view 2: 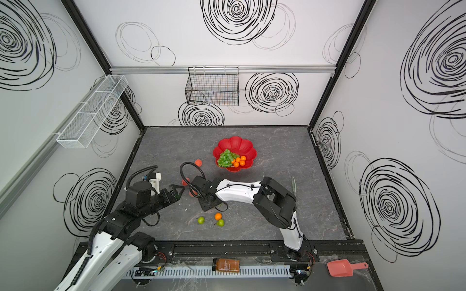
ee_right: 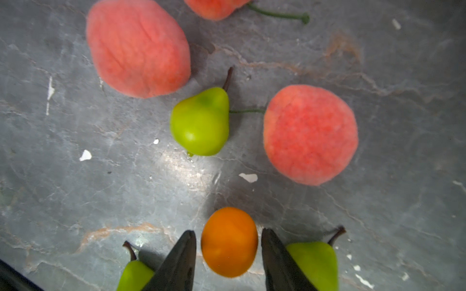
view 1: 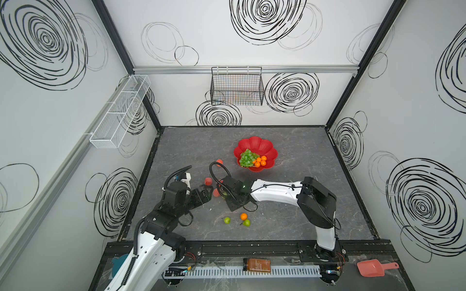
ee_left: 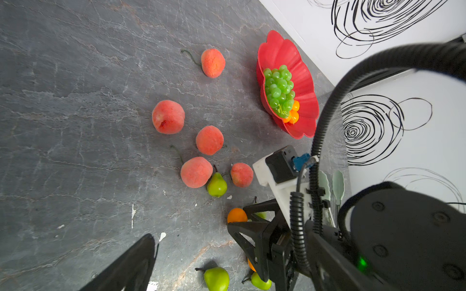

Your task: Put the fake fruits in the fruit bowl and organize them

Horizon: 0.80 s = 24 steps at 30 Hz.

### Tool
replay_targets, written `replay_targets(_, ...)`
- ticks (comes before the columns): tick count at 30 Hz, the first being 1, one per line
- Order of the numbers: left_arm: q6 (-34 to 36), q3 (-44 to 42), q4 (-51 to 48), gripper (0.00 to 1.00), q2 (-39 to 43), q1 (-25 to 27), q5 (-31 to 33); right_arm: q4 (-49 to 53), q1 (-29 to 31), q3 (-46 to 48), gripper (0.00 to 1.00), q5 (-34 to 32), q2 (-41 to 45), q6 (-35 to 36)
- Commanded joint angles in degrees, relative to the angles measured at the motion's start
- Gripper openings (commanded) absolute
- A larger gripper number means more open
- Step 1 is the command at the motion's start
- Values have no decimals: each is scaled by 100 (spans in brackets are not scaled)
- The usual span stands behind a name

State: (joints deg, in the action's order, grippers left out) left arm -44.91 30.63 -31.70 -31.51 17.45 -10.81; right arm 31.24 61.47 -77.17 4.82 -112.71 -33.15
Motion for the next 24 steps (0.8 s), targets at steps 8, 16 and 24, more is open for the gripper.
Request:
replay_targets(8, 16, -31, 191, 96, -31, -67, -80, -90, -135, -1, 45, -29, -180, 52)
replay_targets(16, 51, -31, 226, 96, -65, -104, -117, -114, -136, 6, 43, 11, -218, 63)
replay_targets(24, 146, 30, 270, 96, -125, -119, -117, -155, -136, 27, 41, -16, -33, 27)
